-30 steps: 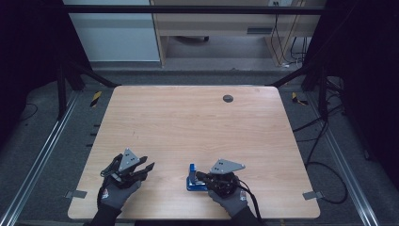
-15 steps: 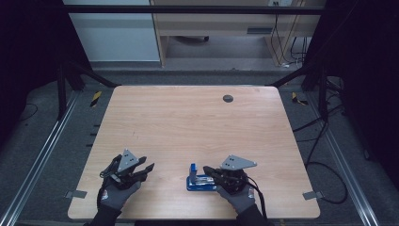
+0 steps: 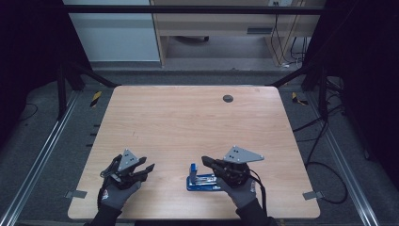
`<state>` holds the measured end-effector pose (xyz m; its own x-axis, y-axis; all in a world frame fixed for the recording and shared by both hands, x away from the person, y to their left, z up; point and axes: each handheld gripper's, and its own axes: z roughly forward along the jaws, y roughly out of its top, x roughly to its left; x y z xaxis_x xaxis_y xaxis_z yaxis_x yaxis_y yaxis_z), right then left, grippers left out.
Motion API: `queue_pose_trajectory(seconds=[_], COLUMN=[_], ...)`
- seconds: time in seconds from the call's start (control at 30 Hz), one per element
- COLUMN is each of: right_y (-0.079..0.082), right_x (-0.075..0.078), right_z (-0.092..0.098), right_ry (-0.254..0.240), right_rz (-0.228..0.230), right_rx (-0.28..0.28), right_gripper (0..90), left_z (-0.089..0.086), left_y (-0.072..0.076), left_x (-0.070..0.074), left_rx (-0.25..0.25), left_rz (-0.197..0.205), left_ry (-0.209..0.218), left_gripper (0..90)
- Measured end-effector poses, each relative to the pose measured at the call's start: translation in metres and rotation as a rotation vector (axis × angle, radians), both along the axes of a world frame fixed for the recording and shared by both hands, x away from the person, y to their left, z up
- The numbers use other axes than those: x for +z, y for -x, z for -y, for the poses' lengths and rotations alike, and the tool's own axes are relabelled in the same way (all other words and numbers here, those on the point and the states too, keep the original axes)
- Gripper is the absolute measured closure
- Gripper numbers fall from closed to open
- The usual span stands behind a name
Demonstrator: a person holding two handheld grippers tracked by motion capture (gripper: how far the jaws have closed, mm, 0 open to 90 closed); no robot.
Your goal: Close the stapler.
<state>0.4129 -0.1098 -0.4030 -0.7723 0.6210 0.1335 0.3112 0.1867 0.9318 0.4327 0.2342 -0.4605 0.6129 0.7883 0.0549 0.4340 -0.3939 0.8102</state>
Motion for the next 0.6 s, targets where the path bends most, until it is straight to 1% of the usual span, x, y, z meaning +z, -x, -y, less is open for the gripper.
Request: queue_pose_trajectory(seconds=[0.07,0.13,0.27,0.4,0.6], right_y=[0.000,0.000,0.000,0.001,0.000], right_x=[0.006,0.011,0.015,0.015,0.009], right_z=[-0.006,-0.014,-0.026,-0.035,-0.042], right_ry=[-0.003,0.006,0.029,0.050,0.115], right_rz=[0.009,0.010,0.005,0.000,-0.022], right_rx=[0.010,0.021,0.044,0.063,0.069], right_gripper=[90.0,90.0,90.0,90.0,90.0], left_z=[0.000,0.000,0.000,-0.001,-0.001], left_y=[-0.001,-0.001,-0.001,-0.001,-0.001], left_x=[0.000,0.000,0.000,0.000,0.000], left_rx=[0.003,0.007,0.007,0.009,0.009], left_rz=[-0.001,-0.003,-0.003,-0.002,-0.004], left_ry=[-0.002,0.000,0.000,0.001,0.000], left_gripper=[56.0,55.9,55.7,55.7,55.7])
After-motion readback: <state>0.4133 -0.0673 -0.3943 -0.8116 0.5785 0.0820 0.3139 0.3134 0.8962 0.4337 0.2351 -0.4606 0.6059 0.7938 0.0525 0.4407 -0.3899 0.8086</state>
